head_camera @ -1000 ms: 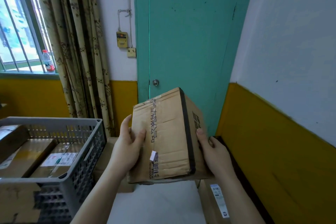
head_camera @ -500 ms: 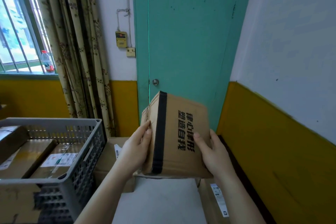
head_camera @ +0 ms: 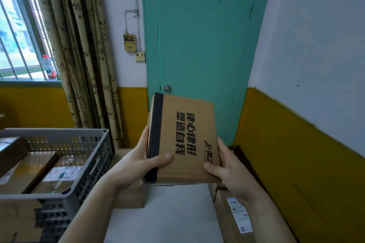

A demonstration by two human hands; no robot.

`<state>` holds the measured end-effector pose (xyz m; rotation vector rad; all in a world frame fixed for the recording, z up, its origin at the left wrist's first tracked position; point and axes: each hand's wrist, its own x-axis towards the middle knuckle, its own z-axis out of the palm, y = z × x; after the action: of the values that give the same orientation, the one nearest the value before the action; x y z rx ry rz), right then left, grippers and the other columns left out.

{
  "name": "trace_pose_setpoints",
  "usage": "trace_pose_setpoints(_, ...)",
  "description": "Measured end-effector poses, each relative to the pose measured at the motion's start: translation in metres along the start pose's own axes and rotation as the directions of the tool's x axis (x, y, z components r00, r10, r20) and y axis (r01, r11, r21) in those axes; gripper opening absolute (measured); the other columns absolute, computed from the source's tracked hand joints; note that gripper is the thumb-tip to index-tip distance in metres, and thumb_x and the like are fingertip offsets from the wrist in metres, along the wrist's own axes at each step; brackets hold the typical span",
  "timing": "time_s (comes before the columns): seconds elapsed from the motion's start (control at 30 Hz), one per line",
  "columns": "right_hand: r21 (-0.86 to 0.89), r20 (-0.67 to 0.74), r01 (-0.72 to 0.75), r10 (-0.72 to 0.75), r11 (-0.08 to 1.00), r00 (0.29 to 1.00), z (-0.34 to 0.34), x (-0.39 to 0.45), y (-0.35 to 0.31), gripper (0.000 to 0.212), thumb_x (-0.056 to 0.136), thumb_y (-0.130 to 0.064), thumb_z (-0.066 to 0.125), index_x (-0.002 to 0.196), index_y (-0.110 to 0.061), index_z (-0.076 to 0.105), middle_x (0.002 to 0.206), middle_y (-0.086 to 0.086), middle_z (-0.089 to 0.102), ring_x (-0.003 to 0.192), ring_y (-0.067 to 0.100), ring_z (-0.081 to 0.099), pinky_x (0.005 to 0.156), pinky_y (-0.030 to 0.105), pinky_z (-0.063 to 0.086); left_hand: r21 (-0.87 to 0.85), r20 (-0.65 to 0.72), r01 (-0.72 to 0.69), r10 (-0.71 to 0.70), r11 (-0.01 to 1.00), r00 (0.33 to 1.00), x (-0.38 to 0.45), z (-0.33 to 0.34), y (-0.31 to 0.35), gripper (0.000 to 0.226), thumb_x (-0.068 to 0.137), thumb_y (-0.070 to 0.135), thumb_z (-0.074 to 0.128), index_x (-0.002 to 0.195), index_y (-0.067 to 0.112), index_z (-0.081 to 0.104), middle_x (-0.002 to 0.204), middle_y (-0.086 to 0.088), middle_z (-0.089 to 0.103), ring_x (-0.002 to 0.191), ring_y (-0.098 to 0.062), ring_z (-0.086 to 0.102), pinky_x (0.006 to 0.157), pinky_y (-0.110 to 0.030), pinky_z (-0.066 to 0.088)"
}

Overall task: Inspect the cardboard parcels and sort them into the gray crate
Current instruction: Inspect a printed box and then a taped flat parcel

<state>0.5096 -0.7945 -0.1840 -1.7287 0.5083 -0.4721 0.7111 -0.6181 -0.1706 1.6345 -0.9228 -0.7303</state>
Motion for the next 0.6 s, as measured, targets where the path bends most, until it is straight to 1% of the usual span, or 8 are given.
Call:
trace_pose_setpoints(0.07,-0.037,-0.011,0.022,-0.023,0.999,1.000,0.001,0.000,0.000,0.082,0.097,-0.007,0.067,0.157,-0.045,0.027,0.138,-0.023,0.061,0.129,-0.001,0.055,0.112,0.031,0.044,-0.012,0.000,-0.007,0.007,1.000,1.000,-0.003,-0.001,-0.002,0.130,0.065,0.059,0.086,0.160,0.052,-0.003,0.145,0.012,0.059,0.129,-0.012,0.061,0.114,-0.045,0.046)
trace_pose_setpoints(0.2,-0.074,-0.046,0.050,-0.053,0.996,0.998,0.003,0.003,-0.004,0.080,0.095,-0.008,0.069,0.153,-0.047,0.031,0.138,-0.020,0.061,0.130,0.002,0.056,0.113,0.037,0.046,-0.006,-0.037,-0.048,0.048,0.999,0.998,-0.006,0.001,-0.007,0.113,0.075,0.046,0.084,0.160,0.050,0.010,0.142,0.011,0.063,0.129,-0.012,0.062,0.114,-0.046,0.046)
trace_pose_setpoints(0.27,-0.068,-0.092,0.067,-0.073,0.995,0.993,0.005,0.004,-0.008,0.068,0.096,-0.019,0.069,0.146,-0.050,0.036,0.135,-0.022,0.062,0.128,0.004,0.057,0.109,0.036,0.049,-0.025,-0.071,-0.054,0.052,0.998,0.996,-0.006,0.005,-0.004,0.107,0.076,0.051,0.082,0.159,0.047,0.015,0.140,0.011,0.064,0.127,-0.012,0.063,0.114,-0.047,0.047)
trace_pose_setpoints(0.33,-0.090,-0.143,0.088,-0.100,0.992,0.985,0.009,0.005,-0.012,0.058,0.098,-0.028,0.065,0.146,-0.047,0.039,0.135,-0.020,0.062,0.128,0.007,0.057,0.109,0.037,0.050,-0.026,-0.134,-0.043,0.039,0.999,0.990,-0.005,0.010,-0.002,0.100,0.078,0.066,0.073,0.159,0.043,0.020,0.138,0.014,0.064,0.127,-0.012,0.062,0.117,-0.052,0.041)
trace_pose_setpoints(0.4,-0.123,-0.176,0.102,-0.122,0.987,0.977,0.011,0.006,-0.014,0.056,0.100,-0.027,0.062,0.151,-0.038,0.041,0.138,-0.015,0.061,0.130,0.011,0.057,0.111,0.041,0.048,0.056,-0.173,-0.026,0.035,0.998,0.984,-0.005,0.014,-0.003,0.094,0.081,0.076,0.062,0.159,0.041,0.021,0.137,0.019,0.064,0.132,-0.014,0.058,0.122,-0.059,0.028)
trace_pose_setpoints(0.5,-0.137,-0.201,0.097,-0.124,0.986,0.972,0.011,0.005,-0.010,0.058,0.100,-0.021,0.063,0.153,-0.031,0.043,0.138,-0.011,0.063,0.129,0.013,0.058,0.110,0.043,0.049,0.090,-0.164,-0.032,0.046,0.995,0.985,-0.007,0.016,-0.008,0.090,0.080,0.072,0.059,0.157,0.042,0.024,0.134,0.021,0.066,0.134,-0.017,0.057,0.124,-0.064,0.017)
trace_pose_setpoints(0.57,-0.138,-0.215,0.084,-0.113,0.987,0.970,0.011,0.006,-0.009,0.055,0.099,-0.026,0.065,0.151,-0.030,0.046,0.135,-0.009,0.064,0.124,0.014,0.061,0.105,0.042,0.053,0.064,-0.152,-0.041,0.051,0.997,0.987,-0.006,0.015,-0.010,0.089,0.082,0.071,0.065,0.157,0.040,0.026,0.132,0.020,0.068,0.129,-0.015,0.061,0.122,-0.061,0.026)
trace_pose_setpoints(0.6,-0.148,-0.224,0.085,-0.117,0.985,0.968,0.012,0.007,-0.009,0.050,0.099,-0.032,0.065,0.147,-0.030,0.051,0.132,-0.010,0.065,0.121,0.013,0.062,0.102,0.038,0.055,0.014,-0.164,-0.035,0.037,0.999,0.986,-0.005,0.014,-0.011,0.091,0.082,0.070,0.070,0.157,0.038,0.027,0.131,0.017,0.068,0.124,-0.014,0.064,0.117,-0.056,0.038)
